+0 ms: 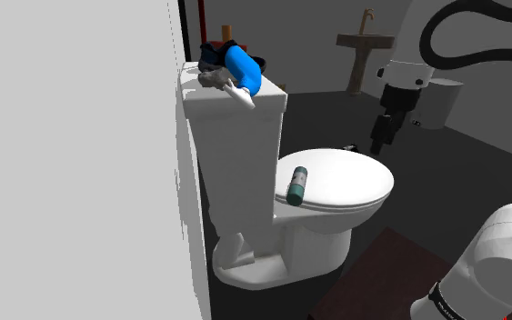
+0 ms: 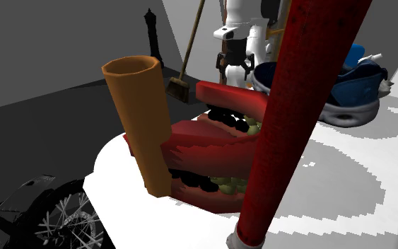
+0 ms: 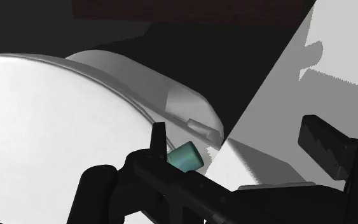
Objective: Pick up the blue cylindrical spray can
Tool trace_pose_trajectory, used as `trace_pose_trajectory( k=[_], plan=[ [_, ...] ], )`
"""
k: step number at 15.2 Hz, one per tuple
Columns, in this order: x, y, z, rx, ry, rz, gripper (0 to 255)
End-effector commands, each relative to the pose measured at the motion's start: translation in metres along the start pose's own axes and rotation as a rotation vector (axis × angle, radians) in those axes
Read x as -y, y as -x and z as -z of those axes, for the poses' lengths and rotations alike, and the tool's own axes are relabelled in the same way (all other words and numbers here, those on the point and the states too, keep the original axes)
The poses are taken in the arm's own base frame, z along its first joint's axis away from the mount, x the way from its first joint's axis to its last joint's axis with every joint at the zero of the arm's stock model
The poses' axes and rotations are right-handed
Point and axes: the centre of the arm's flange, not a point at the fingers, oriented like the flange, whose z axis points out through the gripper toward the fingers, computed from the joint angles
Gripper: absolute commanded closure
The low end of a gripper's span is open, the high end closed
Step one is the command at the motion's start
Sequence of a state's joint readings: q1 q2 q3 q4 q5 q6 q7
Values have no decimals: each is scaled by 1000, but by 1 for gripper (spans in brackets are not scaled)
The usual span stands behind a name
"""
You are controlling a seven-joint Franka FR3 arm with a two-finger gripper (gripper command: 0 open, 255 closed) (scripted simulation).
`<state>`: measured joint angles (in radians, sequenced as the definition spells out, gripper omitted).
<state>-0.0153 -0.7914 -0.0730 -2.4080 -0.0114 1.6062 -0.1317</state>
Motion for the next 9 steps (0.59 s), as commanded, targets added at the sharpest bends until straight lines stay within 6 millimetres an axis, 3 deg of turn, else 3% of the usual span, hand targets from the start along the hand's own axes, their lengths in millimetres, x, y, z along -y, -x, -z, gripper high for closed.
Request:
trace_pose_trajectory(
  k=[1,9],
  plan=[
    [0,0,0,0,0,0,0],
    [24,-79,-71,12,42,-284,0]
  ],
)
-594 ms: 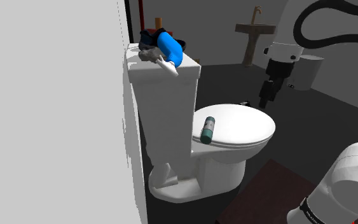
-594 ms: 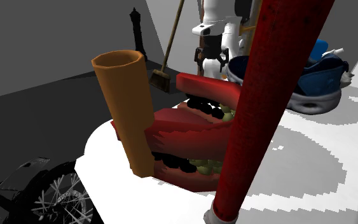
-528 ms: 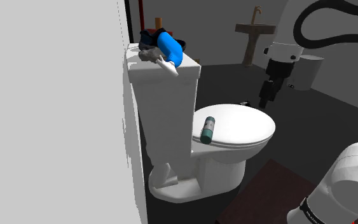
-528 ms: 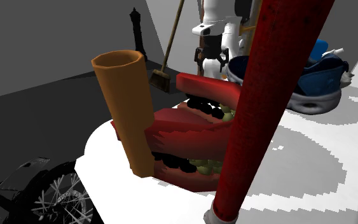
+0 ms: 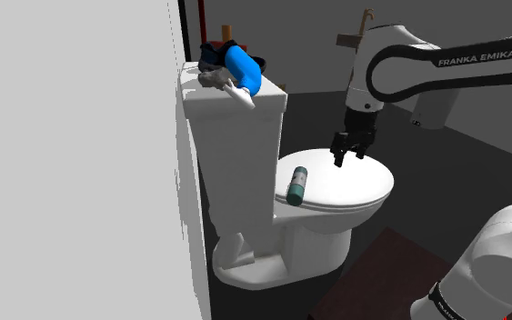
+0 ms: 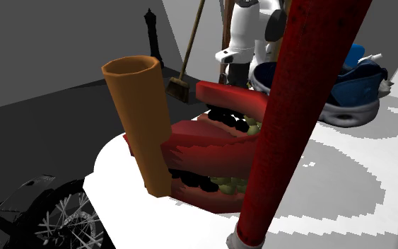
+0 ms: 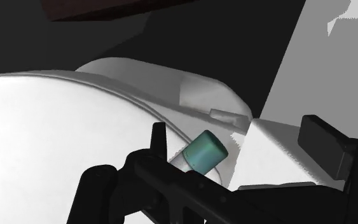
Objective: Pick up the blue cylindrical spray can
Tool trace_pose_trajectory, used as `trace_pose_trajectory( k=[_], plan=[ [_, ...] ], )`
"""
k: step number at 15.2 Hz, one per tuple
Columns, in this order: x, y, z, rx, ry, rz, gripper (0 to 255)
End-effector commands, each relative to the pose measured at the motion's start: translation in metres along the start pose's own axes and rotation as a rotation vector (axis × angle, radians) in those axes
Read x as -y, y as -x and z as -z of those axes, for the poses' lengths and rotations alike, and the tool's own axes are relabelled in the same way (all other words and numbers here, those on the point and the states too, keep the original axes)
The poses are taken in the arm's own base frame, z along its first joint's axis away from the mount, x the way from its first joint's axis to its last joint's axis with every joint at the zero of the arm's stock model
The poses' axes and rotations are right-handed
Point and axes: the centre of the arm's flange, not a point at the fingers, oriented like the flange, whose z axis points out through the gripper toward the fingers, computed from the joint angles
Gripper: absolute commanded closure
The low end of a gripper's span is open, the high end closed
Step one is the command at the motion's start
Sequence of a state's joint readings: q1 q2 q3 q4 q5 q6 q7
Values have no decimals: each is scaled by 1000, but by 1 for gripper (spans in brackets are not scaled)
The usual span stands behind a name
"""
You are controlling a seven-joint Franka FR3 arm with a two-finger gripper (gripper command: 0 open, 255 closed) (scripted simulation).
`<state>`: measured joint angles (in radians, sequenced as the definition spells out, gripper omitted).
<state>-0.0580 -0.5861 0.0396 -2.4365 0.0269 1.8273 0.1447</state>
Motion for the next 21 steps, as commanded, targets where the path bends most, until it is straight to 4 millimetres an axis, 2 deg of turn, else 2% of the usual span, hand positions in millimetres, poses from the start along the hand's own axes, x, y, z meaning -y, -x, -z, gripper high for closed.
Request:
trace_pose_trajectory(
  k=[1,6,11,16,21],
  plan=[
    [7,-21,-15,1,9,-77,0],
    [20,-71,-59,9,35,-254,0],
    [24,-122,-104,16,61,-432,0],
    [17,-172,-149,24,87,-610,0],
    [0,-220,-194,32,113,-788,0]
  ],
)
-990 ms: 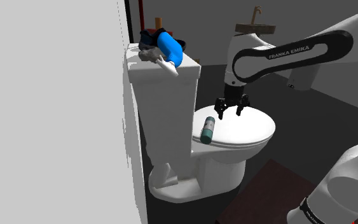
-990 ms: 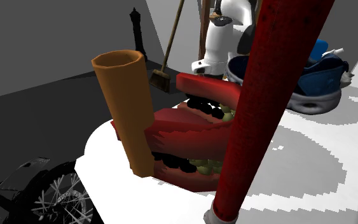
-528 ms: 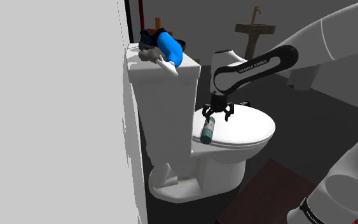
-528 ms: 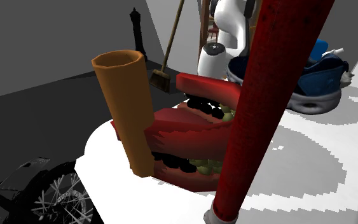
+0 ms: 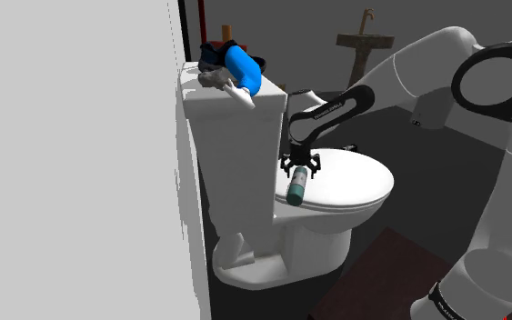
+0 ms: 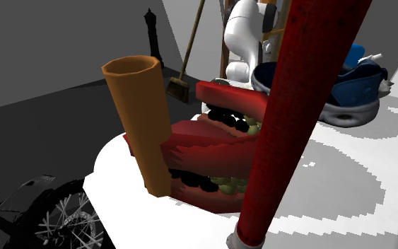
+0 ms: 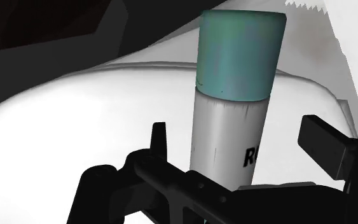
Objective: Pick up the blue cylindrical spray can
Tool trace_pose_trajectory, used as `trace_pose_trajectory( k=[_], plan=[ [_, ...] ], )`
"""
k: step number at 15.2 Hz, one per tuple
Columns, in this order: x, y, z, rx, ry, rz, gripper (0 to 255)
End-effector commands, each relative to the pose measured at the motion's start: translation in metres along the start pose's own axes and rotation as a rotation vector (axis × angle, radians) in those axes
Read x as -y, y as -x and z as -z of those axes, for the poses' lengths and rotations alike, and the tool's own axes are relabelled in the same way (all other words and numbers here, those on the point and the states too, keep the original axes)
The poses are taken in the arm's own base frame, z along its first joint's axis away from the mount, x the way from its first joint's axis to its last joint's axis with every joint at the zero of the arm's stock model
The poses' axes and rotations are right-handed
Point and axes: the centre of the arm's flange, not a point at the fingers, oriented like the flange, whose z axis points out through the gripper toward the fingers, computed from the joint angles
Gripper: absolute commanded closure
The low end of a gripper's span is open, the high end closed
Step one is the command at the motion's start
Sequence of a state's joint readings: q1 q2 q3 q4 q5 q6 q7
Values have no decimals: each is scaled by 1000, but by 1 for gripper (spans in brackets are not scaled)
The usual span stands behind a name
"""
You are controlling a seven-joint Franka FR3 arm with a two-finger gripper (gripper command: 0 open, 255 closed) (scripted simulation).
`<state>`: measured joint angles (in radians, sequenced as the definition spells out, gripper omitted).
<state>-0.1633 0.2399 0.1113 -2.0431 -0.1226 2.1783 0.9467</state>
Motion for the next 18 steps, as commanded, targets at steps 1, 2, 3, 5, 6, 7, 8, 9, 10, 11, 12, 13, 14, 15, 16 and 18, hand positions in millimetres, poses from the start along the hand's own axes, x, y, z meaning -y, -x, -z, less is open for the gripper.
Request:
trace_pose_trajectory(
  k=[1,2,3,5,6,7,8,9,10,11,12,13,14,15,16,18],
  plan=[
    [9,-19,-18,3,11,-75,0],
    [9,-20,-19,3,12,-78,0],
    [10,-20,-24,3,12,-78,0],
    [11,-20,-35,3,12,-78,0],
    [12,-20,-40,3,12,-78,0],
    [13,-20,-45,3,12,-78,0],
    [13,-20,-51,3,12,-78,0],
    [14,-20,-59,3,12,-78,0],
    [14,-20,-59,3,12,-78,0],
    [14,-20,-59,3,12,-78,0],
    [14,-21,-59,3,12,-78,255],
    [14,-21,-59,3,12,-78,255],
    [14,-21,-59,3,11,-78,255],
    [15,-21,-59,3,12,-78,255],
    [15,-21,-59,3,12,-78,255],
    [14,-21,-59,3,11,-78,255]
  ],
)
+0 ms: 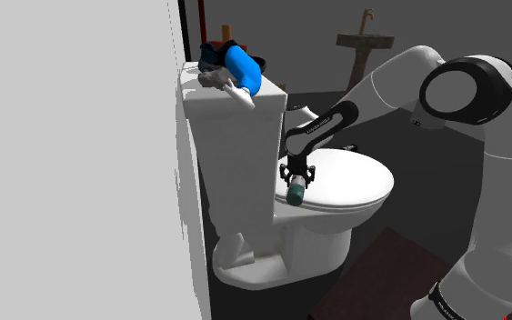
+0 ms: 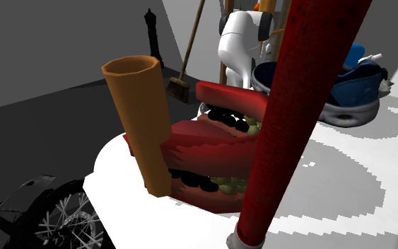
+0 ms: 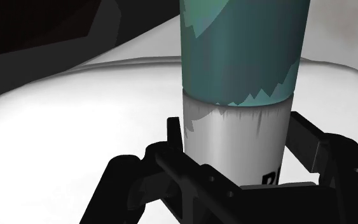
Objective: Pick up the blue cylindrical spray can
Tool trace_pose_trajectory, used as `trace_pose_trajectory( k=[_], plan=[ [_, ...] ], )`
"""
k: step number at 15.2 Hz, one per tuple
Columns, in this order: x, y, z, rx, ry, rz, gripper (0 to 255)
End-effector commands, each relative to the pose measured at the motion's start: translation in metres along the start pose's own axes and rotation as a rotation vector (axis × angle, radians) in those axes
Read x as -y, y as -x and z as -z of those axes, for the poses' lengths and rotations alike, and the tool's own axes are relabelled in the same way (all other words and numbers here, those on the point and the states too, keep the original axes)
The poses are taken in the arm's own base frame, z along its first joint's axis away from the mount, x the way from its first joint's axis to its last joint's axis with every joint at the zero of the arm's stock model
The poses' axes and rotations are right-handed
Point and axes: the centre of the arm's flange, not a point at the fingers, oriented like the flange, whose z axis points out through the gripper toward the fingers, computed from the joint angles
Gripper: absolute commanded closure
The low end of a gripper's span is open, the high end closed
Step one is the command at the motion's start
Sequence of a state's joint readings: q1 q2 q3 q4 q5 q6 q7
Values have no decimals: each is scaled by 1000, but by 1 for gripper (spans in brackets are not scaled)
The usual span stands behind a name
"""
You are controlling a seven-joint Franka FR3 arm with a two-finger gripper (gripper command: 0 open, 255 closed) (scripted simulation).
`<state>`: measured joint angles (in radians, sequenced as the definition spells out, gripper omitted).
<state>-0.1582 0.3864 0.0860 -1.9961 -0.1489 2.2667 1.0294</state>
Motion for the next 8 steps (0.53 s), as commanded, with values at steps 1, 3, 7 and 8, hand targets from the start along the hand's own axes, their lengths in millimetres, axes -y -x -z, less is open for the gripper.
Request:
trace_pose_trajectory(
  k=[1,3,7,8],
  plan=[
    [0,0,0,0,0,0,255],
    [0,1,-1,0,0,0,255],
    [-3,1,20,0,0,0,255],
    [-4,1,26,0,0,0,255]
  ],
)
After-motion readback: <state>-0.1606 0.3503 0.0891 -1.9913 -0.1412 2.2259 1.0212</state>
